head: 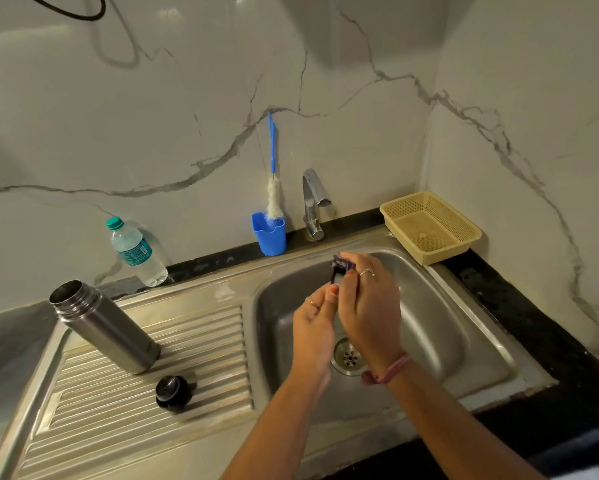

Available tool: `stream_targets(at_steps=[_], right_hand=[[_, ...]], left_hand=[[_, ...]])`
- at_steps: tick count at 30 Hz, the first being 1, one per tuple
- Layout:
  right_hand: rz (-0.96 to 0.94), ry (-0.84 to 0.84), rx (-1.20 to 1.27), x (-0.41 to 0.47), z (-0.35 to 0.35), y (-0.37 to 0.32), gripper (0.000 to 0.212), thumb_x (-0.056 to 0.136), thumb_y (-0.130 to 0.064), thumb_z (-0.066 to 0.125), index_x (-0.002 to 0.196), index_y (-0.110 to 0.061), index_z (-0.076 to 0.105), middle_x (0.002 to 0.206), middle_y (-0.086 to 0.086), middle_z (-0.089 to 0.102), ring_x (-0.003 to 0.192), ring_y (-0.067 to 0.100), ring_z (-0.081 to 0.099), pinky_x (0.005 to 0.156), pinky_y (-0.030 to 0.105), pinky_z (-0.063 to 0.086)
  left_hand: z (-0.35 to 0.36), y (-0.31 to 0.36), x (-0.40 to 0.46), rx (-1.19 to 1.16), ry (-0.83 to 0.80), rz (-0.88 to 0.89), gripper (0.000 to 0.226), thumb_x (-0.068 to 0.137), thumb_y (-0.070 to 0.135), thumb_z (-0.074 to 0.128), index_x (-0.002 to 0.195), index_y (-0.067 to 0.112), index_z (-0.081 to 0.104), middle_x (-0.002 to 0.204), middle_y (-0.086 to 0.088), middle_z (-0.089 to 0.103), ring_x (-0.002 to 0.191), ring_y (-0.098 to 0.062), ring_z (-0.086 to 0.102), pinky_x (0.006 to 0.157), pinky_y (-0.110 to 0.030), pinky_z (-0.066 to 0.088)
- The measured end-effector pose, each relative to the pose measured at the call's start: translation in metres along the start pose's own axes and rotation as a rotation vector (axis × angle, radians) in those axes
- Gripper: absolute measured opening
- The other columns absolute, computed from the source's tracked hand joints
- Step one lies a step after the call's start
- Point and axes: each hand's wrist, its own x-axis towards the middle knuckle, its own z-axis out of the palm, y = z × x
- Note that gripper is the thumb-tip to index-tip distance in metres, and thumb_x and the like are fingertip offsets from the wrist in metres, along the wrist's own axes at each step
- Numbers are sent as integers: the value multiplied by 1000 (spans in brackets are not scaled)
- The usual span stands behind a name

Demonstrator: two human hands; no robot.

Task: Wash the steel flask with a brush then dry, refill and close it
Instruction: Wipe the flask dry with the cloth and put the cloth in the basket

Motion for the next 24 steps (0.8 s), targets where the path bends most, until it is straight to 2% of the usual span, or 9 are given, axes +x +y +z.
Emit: stream_targets(at_steps=[2,5,9,12,14,18,20,22,24], right_hand=[[-191,70,-132,-11,10,10,42,91,-26,37,128,-13,53,127,5,57,119,23,51,97,38,40],[-385,144,-100,-12,17,35,41,94,-25,35,130,-11,47,132,10,52,122,30,49,98,45,42],[-178,114,377,-7,14,40,40,92,-19,32,127,-10,48,126,11,50,114,26,53,92,49,47],[139,73,597,-9,19,27,42,92,-25,31,126,-11,51,120,9,57,111,21,56,95,46,47],[317,35,635,-7,23,20,43,92,-31,32,125,-15,54,118,7,60,108,17,59,95,45,48],[401,-6,485,-8,28,10,47,91,-31,29,129,-13,51,120,9,58,99,7,59,86,18,49],[456,-53,434,-11,31,12,45,94,-31,29,128,-10,50,114,13,60,93,14,61,73,8,45],[497,-124,425,-14,34,17,38,97,-26,32,120,-6,54,103,16,63,88,18,62,65,8,43],[529,-185,458,-17,32,18,27,99,-18,36,103,-9,61,90,8,65,82,14,62,62,9,43]], left_hand=[[4,5,0,-393,49,-276,25,101,21,51,101,14,75,95,-8,75,90,-19,69,86,-35,56],[3,5,3,-653,100,-497,21,97,23,59,106,9,71,87,-9,72,75,-17,68,71,-29,56],[5,-6,5,-653,137,-535,11,90,22,66,94,12,67,66,0,51,57,-10,47,61,-24,45],[3,-11,9,-534,141,-481,13,95,26,62,91,15,67,62,1,50,52,-8,43,58,-23,36],[0,-10,8,-408,97,-370,19,95,29,59,96,14,71,70,-2,62,57,-8,54,61,-22,41],[-3,-19,3,-90,78,-60,26,102,16,50,98,17,75,91,-1,76,83,-7,67,80,-22,53],[-9,-36,7,125,112,56,23,102,16,53,104,21,75,90,6,76,86,-4,69,95,-36,52],[-17,-53,15,337,139,129,23,102,21,53,114,20,73,96,8,76,93,-4,69,112,-52,40],[-26,-58,24,426,164,193,20,100,20,54,111,26,70,108,4,72,103,-5,66,111,-50,41]])
